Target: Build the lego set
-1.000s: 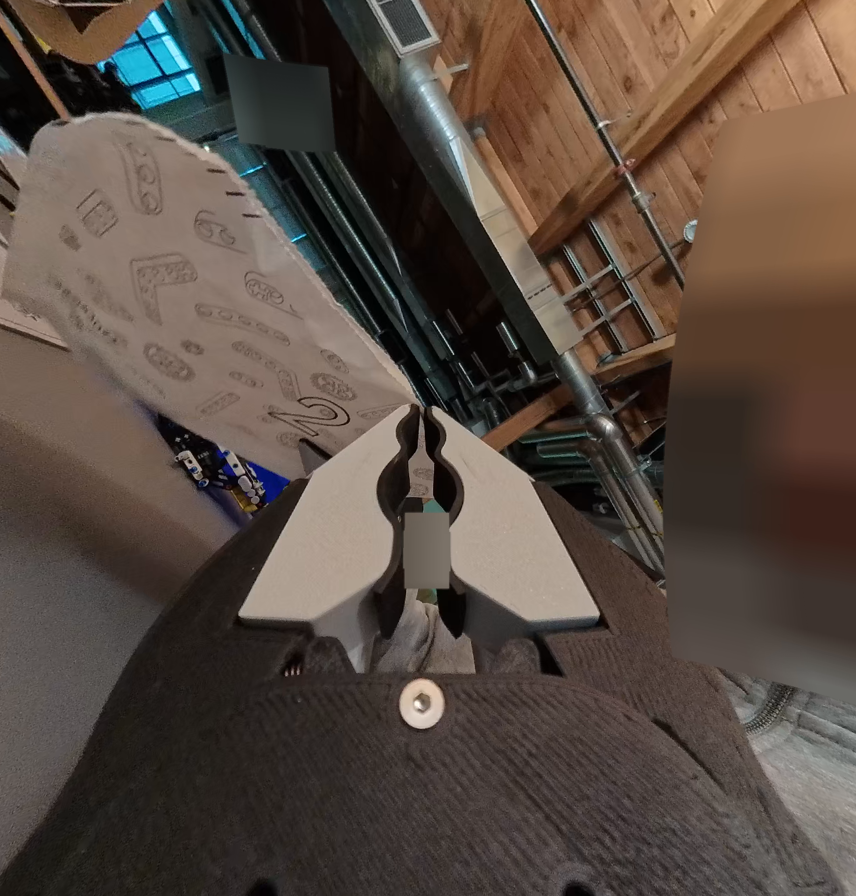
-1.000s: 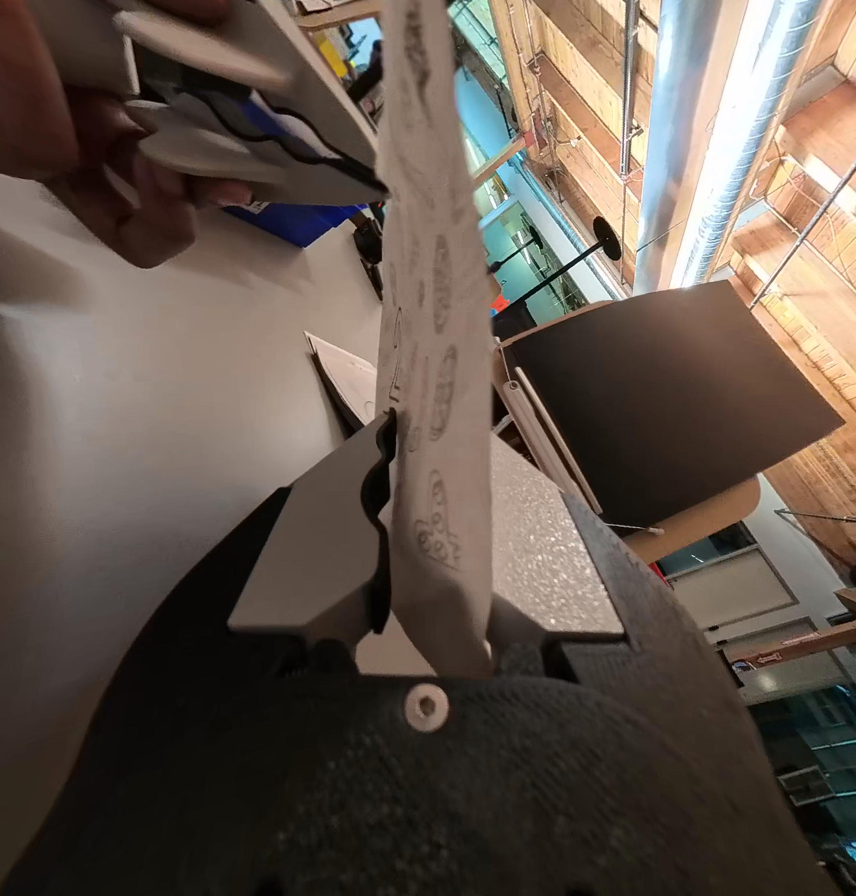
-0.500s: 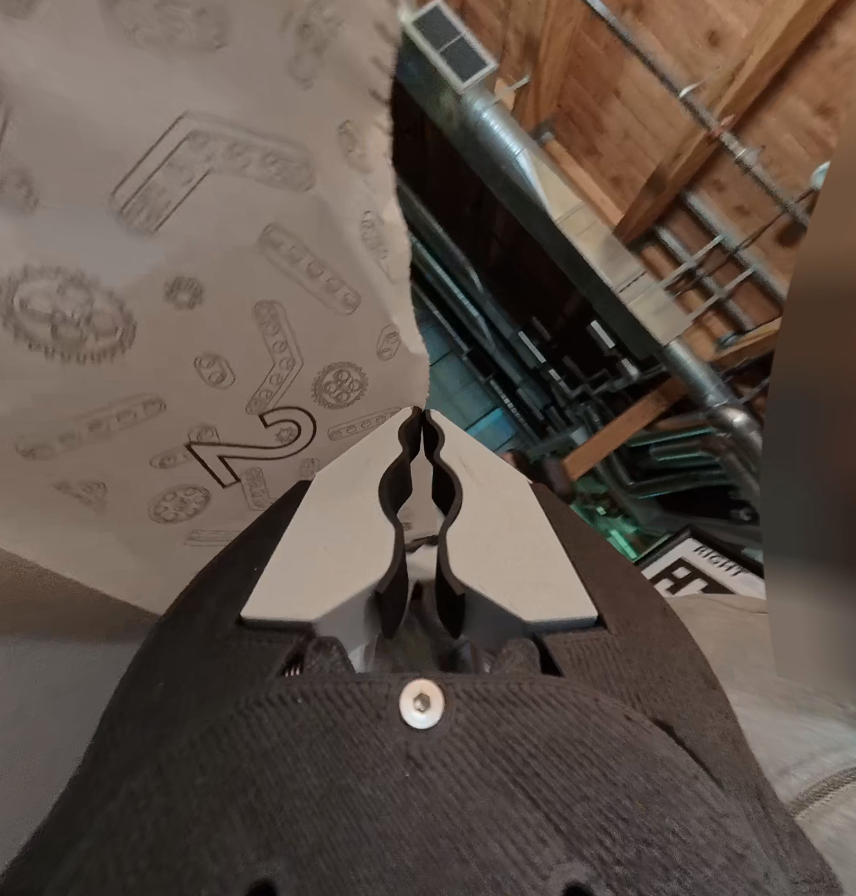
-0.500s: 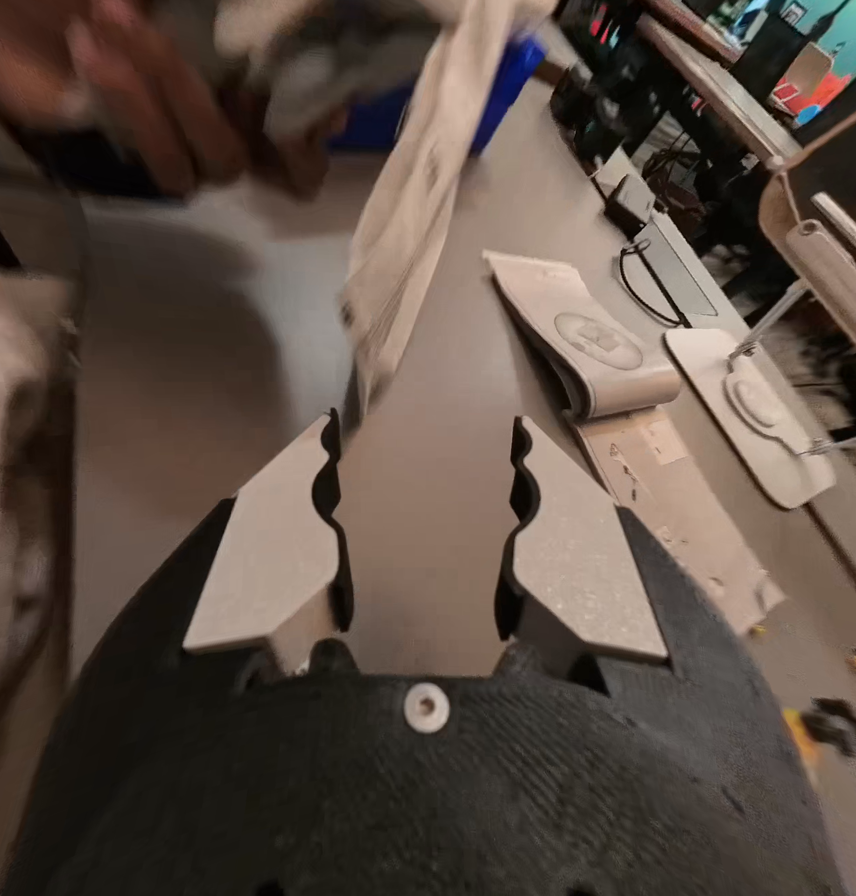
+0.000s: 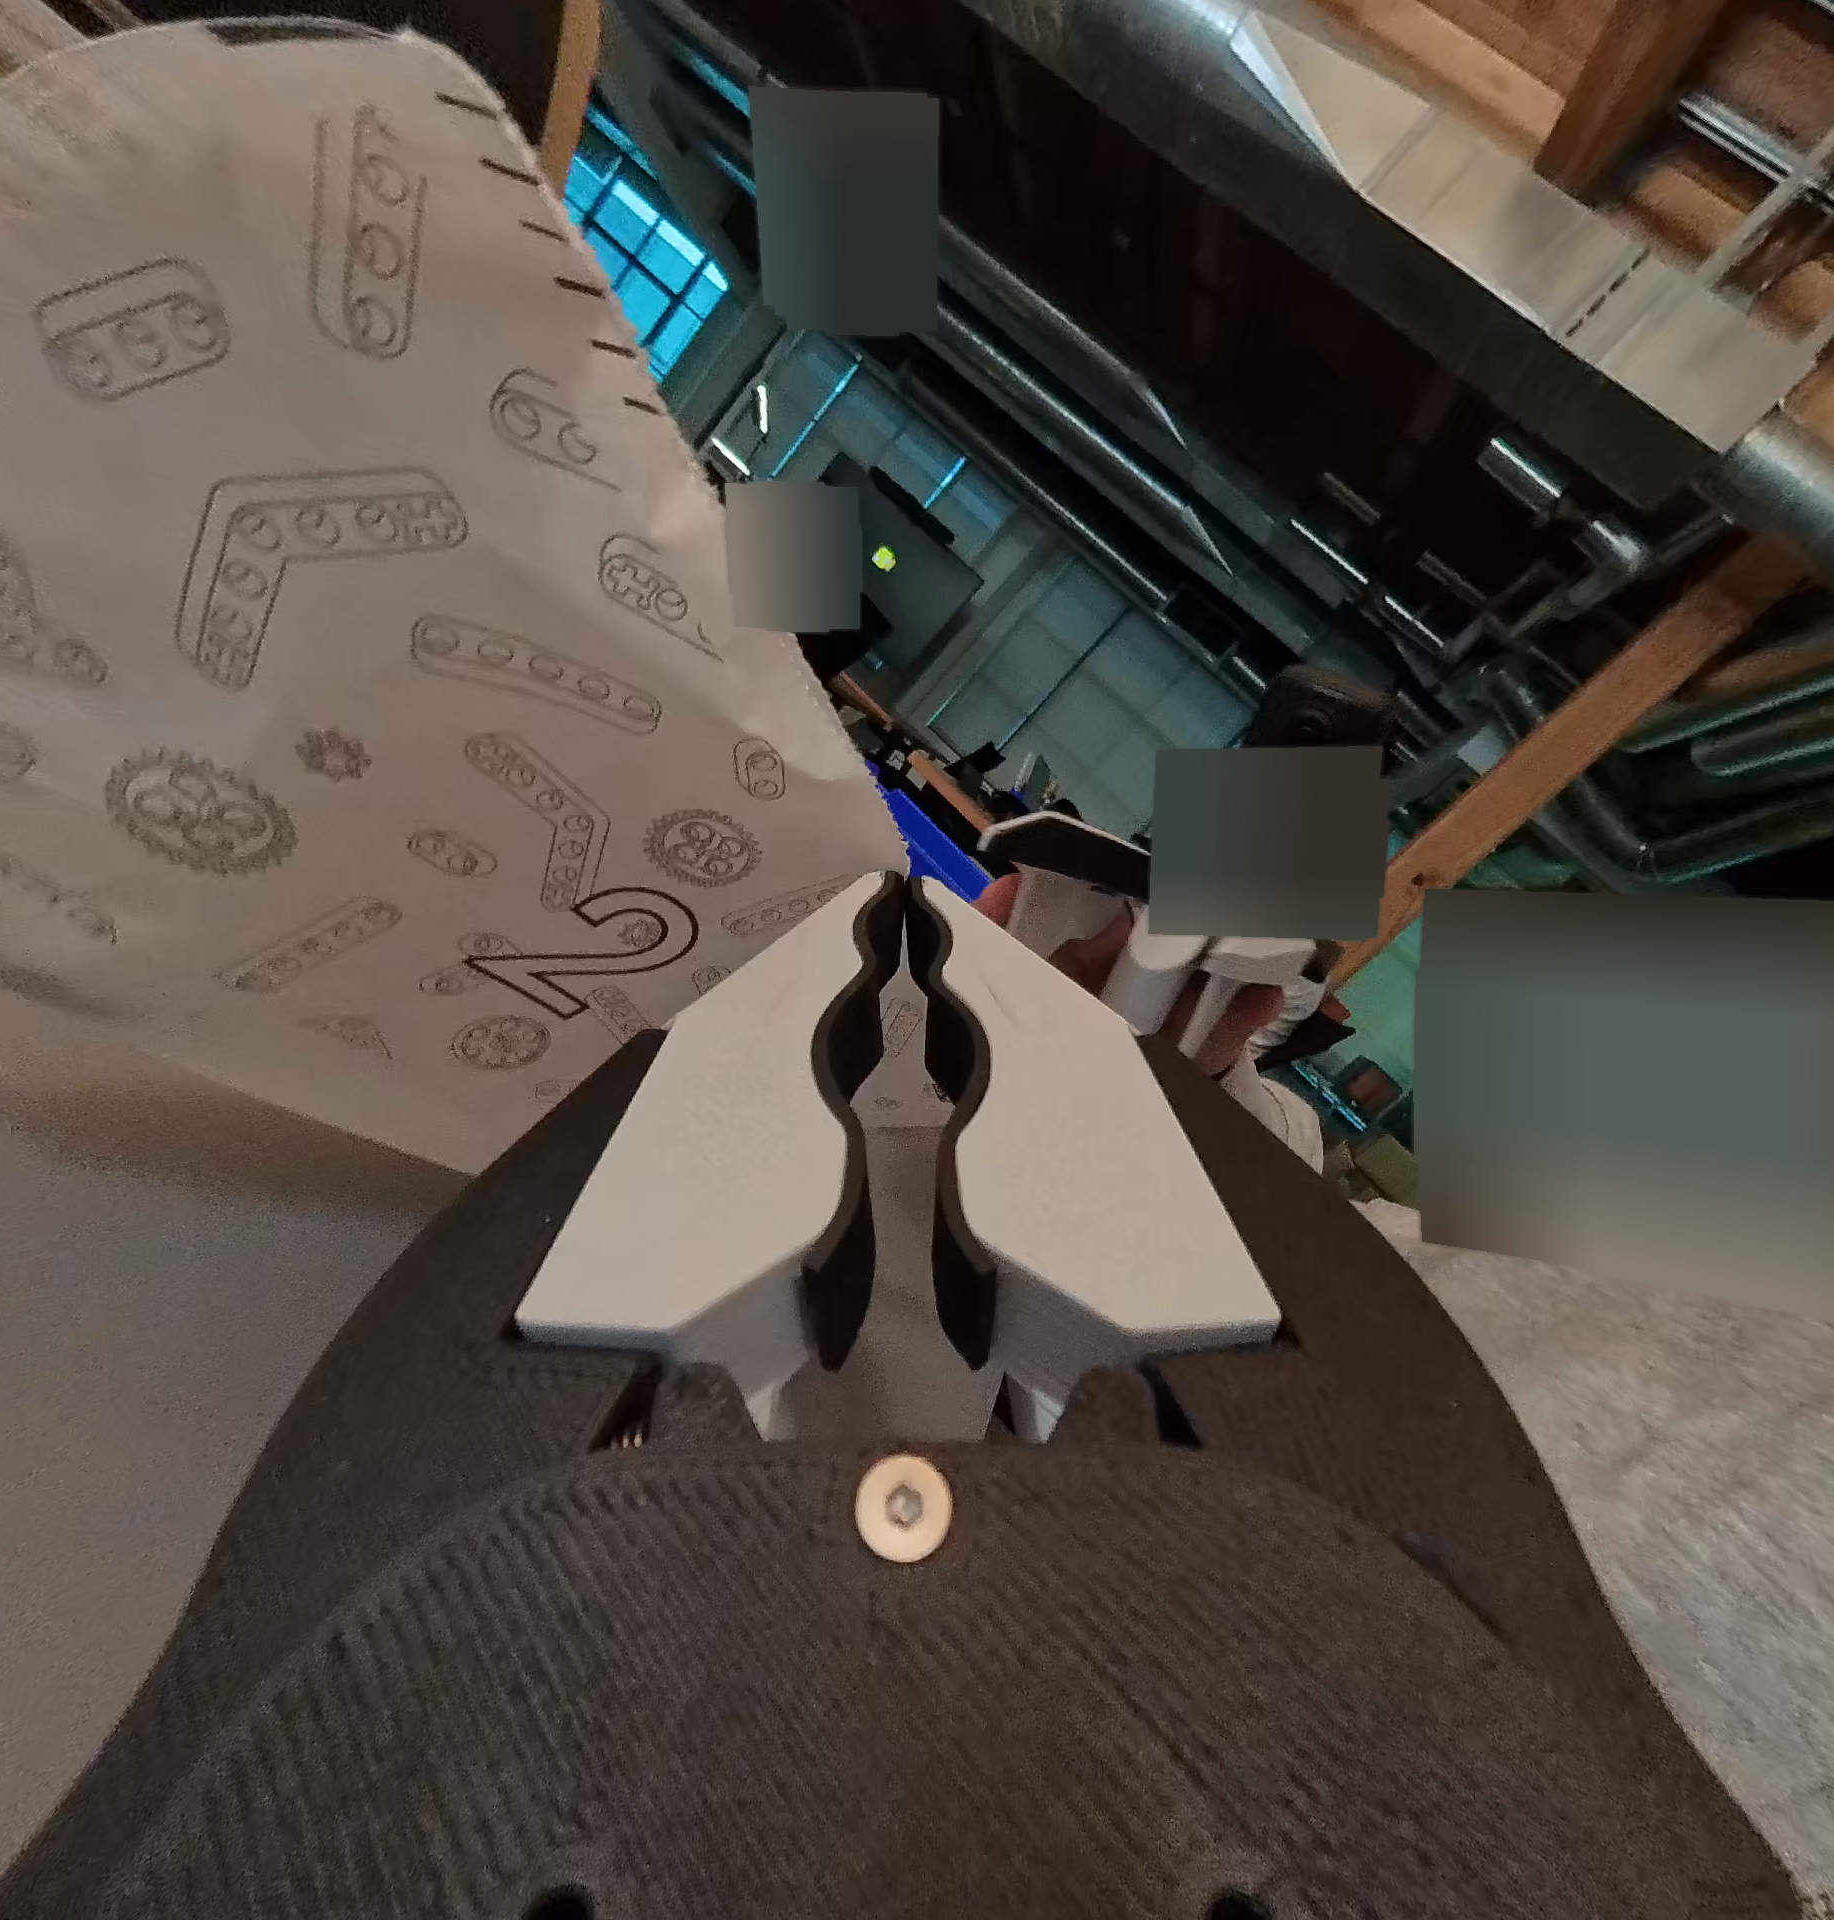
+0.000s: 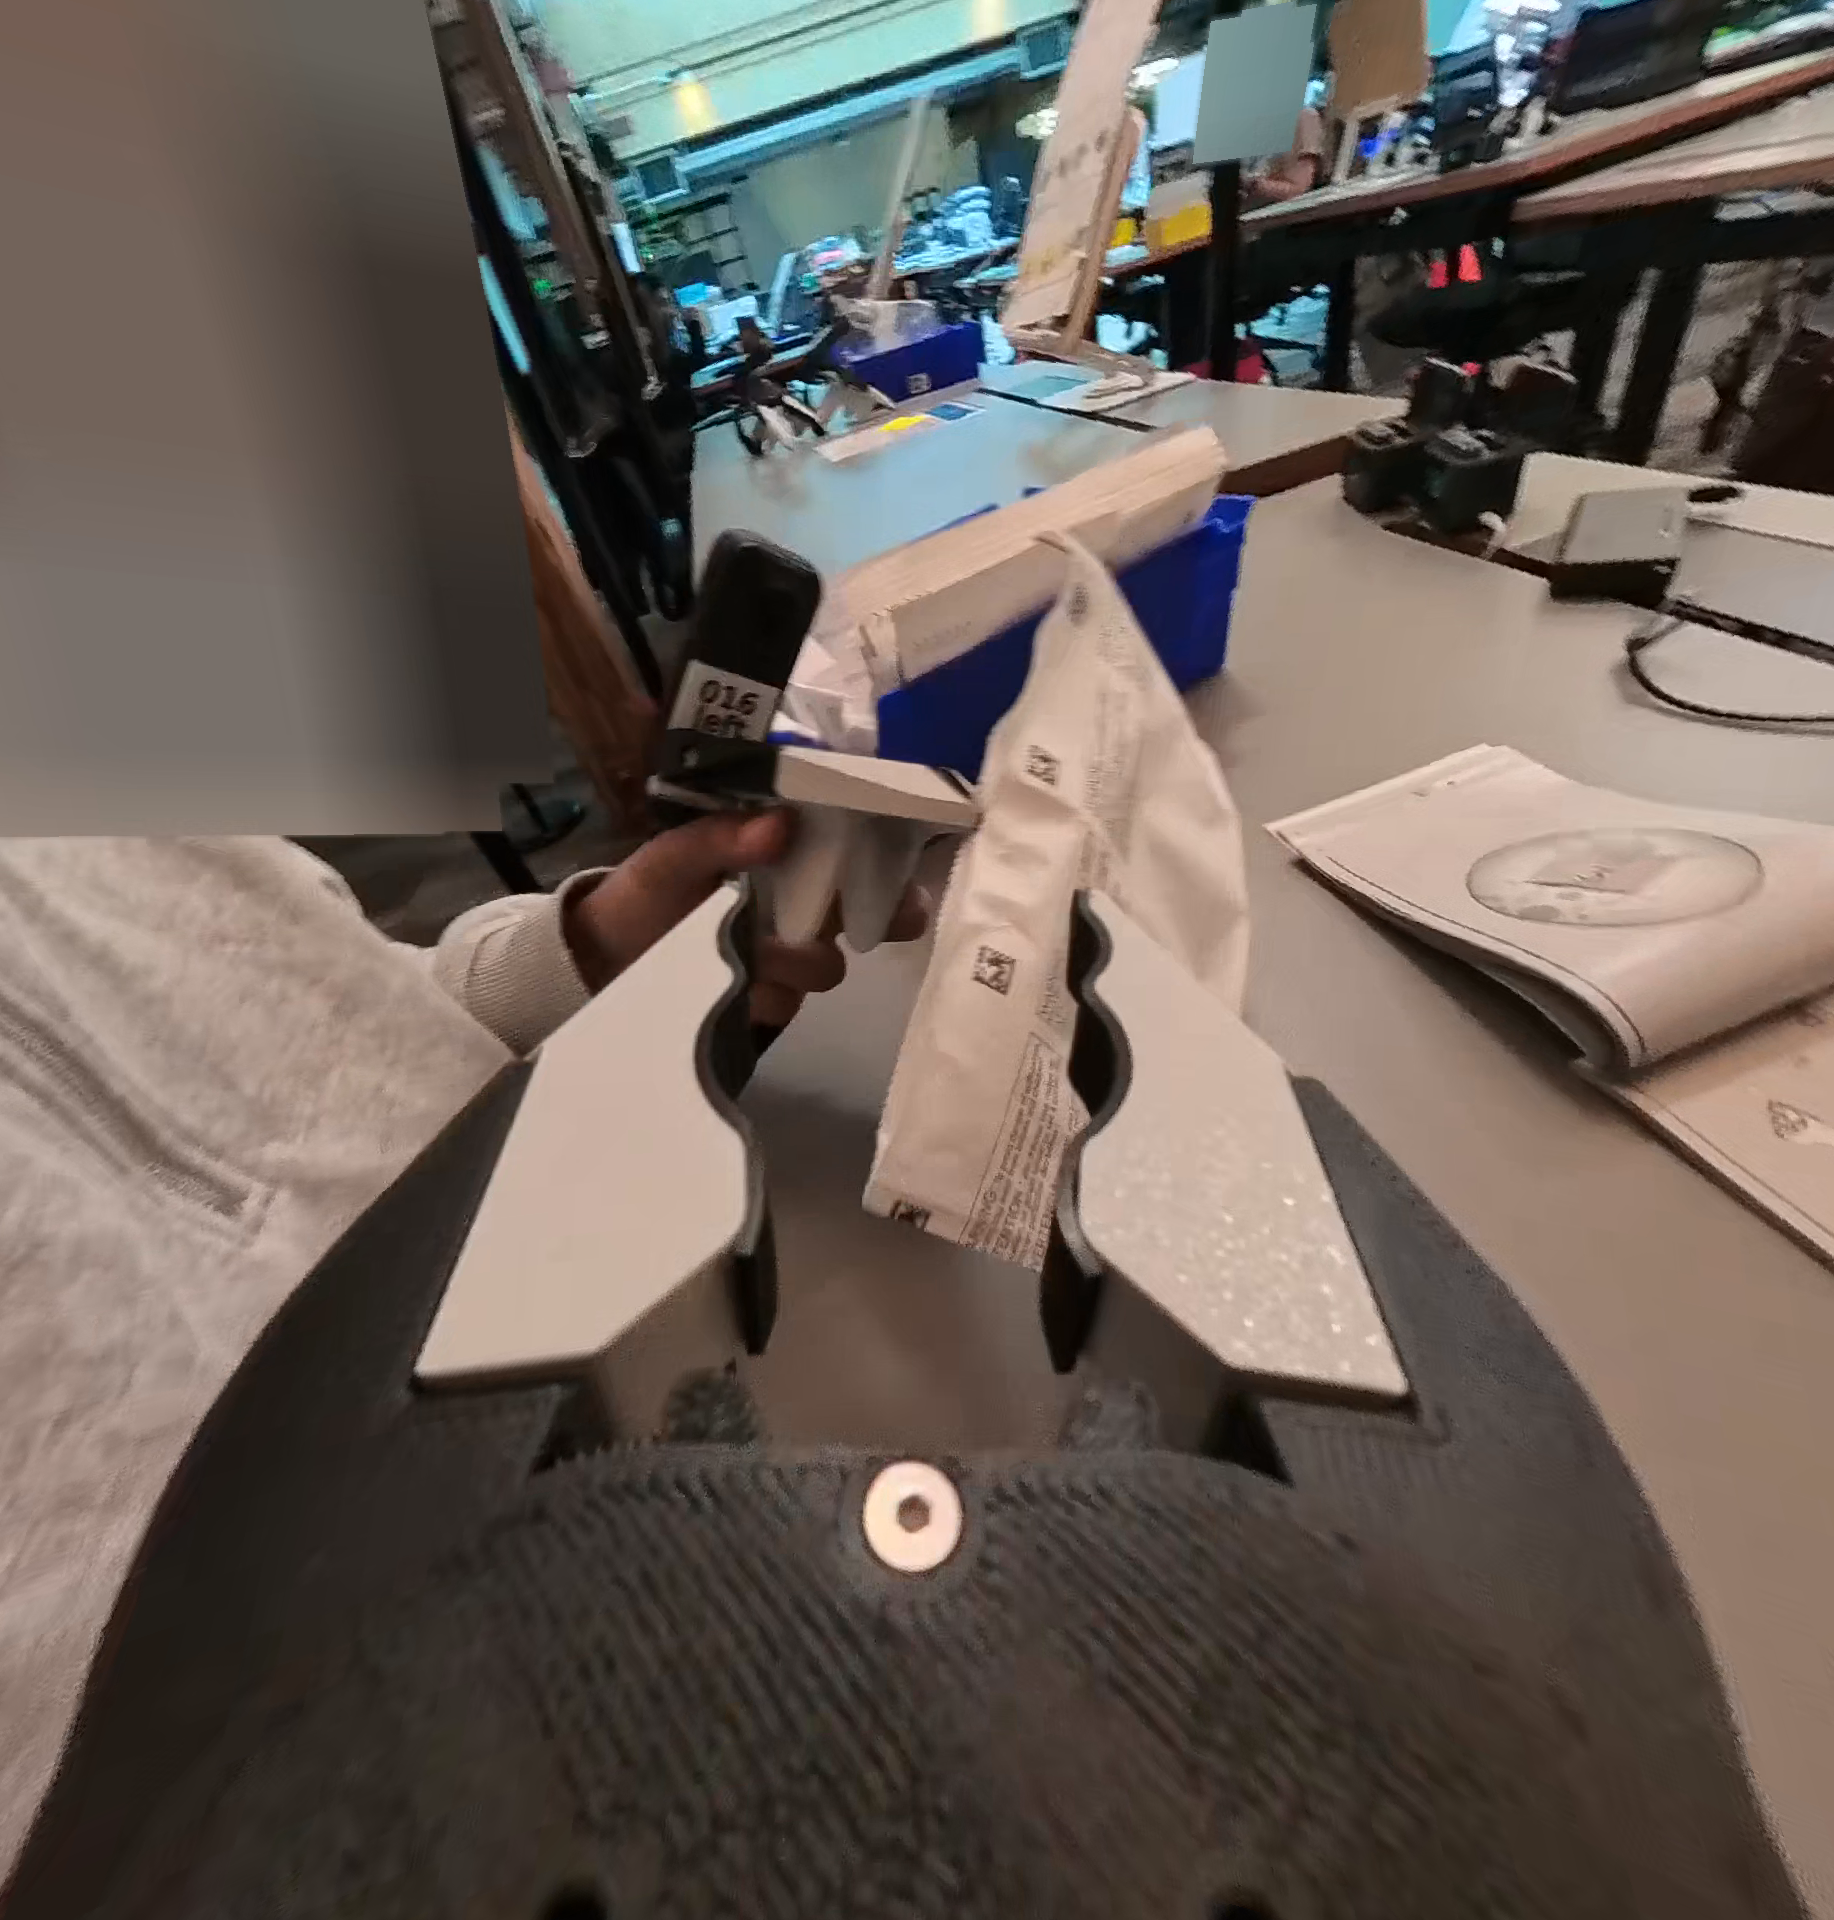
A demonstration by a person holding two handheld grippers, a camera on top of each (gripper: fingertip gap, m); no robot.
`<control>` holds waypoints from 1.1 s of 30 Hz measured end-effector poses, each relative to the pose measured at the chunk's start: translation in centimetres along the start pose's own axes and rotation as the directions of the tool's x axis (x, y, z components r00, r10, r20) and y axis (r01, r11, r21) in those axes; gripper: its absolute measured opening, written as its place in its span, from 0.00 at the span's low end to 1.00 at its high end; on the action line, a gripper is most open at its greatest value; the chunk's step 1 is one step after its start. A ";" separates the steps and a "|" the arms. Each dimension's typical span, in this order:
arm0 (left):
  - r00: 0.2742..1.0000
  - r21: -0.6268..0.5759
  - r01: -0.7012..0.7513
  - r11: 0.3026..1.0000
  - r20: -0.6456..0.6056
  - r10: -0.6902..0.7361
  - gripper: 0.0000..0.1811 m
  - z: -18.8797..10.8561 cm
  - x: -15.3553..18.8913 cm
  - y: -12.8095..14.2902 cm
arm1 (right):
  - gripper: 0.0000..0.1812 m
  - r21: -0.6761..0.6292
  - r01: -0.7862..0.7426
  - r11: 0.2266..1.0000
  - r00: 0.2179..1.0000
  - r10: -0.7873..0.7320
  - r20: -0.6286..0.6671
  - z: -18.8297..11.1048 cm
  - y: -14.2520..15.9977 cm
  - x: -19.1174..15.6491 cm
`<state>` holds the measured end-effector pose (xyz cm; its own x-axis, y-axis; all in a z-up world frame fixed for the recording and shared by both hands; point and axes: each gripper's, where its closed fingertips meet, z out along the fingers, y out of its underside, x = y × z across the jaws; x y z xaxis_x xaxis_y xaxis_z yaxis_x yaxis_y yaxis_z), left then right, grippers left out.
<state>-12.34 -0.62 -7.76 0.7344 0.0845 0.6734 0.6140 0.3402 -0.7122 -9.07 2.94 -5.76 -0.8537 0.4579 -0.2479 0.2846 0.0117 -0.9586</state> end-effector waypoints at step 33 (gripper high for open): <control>0.984 -0.094 -0.161 0.982 -0.092 0.153 0.00 1.3 3.3 3.0 | 0.12 -0.167 0.152 0.974 0.986 -0.160 -0.035 1.1 3.1 -0.3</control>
<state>-8.44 1.93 -7.40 0.8432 0.0488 0.5354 0.5118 0.2325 -0.8271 -8.40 1.83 -8.77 -0.8724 0.4811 -0.0862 0.2204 0.2297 -0.9480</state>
